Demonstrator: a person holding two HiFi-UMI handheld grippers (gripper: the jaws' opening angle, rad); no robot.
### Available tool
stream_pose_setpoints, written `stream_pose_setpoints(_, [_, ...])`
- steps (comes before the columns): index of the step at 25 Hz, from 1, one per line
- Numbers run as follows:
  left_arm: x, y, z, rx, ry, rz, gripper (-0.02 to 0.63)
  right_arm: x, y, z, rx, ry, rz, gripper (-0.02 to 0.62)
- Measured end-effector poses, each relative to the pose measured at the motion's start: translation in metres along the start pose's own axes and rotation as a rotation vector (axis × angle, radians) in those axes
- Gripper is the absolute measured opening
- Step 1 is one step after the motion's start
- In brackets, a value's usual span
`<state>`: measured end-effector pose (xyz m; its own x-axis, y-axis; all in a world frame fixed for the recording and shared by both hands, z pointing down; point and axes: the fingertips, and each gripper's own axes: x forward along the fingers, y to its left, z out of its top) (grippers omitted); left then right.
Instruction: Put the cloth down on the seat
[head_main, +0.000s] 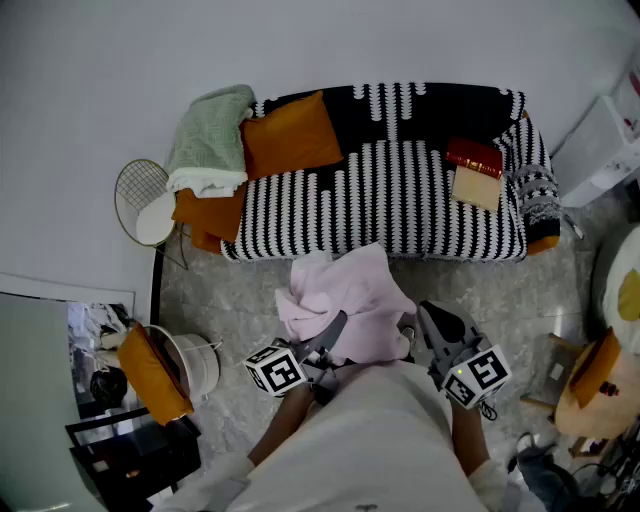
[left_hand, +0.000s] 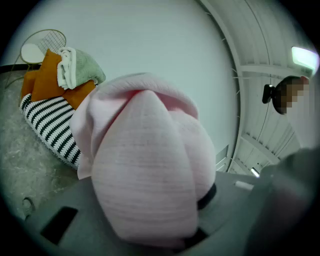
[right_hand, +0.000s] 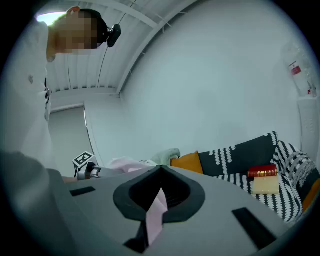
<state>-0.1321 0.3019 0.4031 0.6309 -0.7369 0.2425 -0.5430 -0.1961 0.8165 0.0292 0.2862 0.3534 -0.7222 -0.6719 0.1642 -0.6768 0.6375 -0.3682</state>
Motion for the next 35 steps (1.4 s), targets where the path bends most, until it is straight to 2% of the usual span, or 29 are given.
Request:
stream_pose_setpoints(9, [0.011,-0.014,-0.014,0.015,-0.004,0.01,0.141,-0.021,-0.012,0.002,-0.021,-0.001,0.006,0.008])
stream_pose_setpoints(16, [0.017,-0.03,-0.028,0.008,-0.022,0.027,0.141,-0.038,-0.015,-0.004,-0.001,0.002,0.061,0.009])
stream_pose_setpoints(24, [0.001,-0.029,-0.035,0.009,-0.019,0.066,0.141,-0.044,-0.03,-0.016,0.067,0.011,0.032,0.009])
stream_pose_setpoints(28, [-0.003,-0.019,-0.028,-0.007,-0.003,0.104,0.141,-0.036,-0.03,-0.018,0.098,0.014,0.02,0.009])
stream_pose_setpoints(35, [0.028,0.002,-0.004,0.005,0.021,0.066,0.141,-0.009,-0.039,-0.007,0.094,0.014,-0.021,0.009])
